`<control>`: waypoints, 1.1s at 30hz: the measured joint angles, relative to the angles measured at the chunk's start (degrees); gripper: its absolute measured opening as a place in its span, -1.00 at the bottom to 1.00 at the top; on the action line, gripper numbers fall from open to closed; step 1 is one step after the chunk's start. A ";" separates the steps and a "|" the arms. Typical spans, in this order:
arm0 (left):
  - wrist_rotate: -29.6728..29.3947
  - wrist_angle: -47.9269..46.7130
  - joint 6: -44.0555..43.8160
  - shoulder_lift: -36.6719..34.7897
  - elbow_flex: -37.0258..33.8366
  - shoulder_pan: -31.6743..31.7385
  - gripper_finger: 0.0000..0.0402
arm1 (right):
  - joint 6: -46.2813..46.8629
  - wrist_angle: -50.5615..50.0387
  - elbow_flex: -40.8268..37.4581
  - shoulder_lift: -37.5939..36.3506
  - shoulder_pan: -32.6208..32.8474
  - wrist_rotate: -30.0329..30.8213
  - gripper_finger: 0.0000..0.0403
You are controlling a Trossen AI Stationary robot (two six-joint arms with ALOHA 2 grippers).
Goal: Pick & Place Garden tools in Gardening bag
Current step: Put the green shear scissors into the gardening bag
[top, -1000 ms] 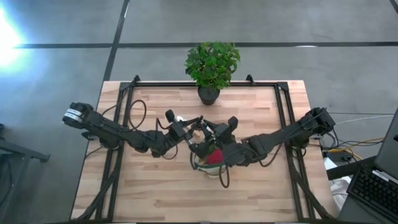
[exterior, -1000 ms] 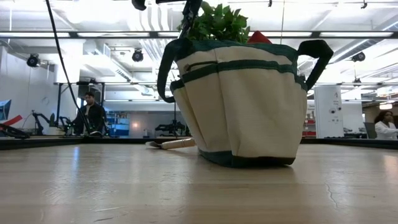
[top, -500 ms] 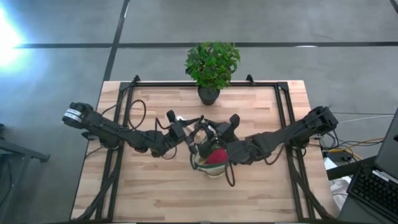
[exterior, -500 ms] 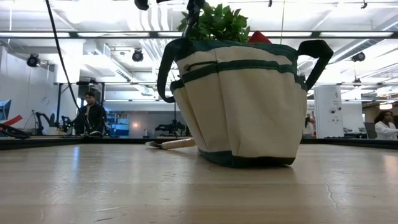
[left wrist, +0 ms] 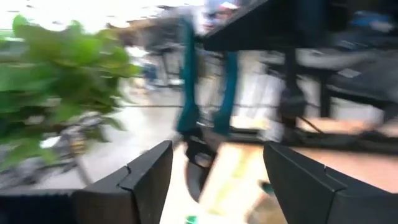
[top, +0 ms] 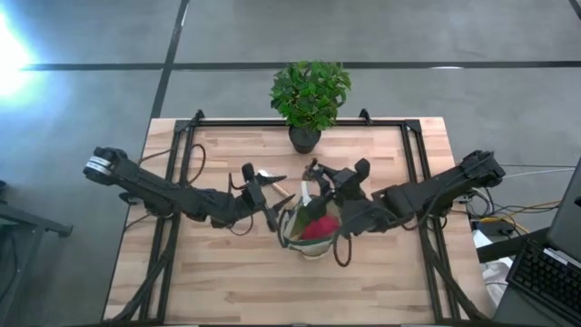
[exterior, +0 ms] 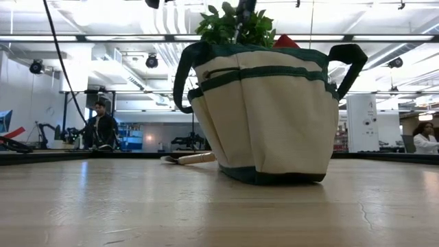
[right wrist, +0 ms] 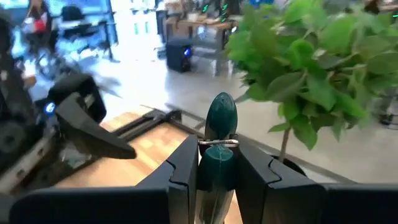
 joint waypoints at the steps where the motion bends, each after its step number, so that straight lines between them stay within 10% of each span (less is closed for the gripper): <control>1: 2.80 -2.71 -0.51 -1.20 0.00 0.00 0.25 | 0.18 -1.46 0.00 -0.56 0.15 -1.53 -0.70; 10: 33.94 -14.92 -3.20 -12.89 -1.72 0.84 0.06 | -2.51 -8.99 -0.08 -4.22 2.41 -20.49 -0.70; 23: 35.13 -10.52 -6.33 -30.83 -16.27 0.81 -0.05 | -10.29 -5.09 -0.09 -7.44 5.95 -45.66 -0.70; 33: 35.13 -9.72 -6.57 -36.02 -19.22 0.76 -0.04 | -11.88 -4.68 -7.02 -6.98 6.29 -46.26 -0.70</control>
